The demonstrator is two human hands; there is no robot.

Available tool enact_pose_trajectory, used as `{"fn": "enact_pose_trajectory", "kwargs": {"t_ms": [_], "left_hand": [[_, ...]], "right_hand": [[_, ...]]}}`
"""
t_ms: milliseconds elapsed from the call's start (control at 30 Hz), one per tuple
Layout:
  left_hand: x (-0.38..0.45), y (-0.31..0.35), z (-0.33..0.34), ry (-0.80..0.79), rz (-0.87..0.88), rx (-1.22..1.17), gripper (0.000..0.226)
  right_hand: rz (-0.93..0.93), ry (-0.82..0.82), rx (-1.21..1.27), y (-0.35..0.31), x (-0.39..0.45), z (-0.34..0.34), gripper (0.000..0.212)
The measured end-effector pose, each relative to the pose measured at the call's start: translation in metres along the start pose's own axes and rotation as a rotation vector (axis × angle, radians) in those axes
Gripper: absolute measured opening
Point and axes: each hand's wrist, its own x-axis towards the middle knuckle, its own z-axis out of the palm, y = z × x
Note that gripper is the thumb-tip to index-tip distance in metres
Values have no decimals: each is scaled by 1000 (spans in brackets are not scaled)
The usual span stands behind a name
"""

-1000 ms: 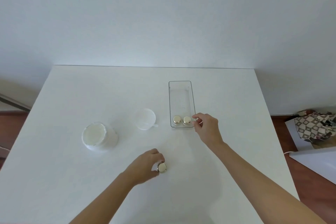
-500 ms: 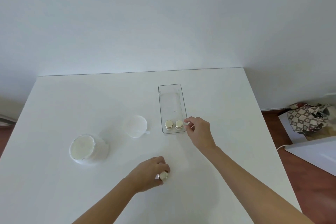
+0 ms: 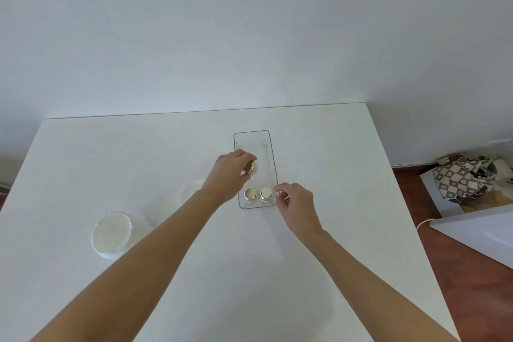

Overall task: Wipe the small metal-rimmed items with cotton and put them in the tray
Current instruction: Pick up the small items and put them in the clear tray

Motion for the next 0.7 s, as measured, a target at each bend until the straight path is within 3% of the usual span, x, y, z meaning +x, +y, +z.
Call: {"fn": "enact_pose_trajectory", "kwargs": {"t_ms": [133, 233, 567, 700], "left_hand": [[27, 2, 16, -211, -24, 359, 44], [34, 0, 25, -292, -58, 480, 44], [29, -6, 28, -358, -34, 500, 50], [11, -2, 21, -233, -44, 363, 56]], "right_hand": [[-5, 6, 3, -1, -1, 0, 18], [-8, 12, 15, 0, -1, 0, 17], [-24, 44, -9, -1, -3, 4, 16], [14, 7, -28, -8, -4, -4, 19]]}}
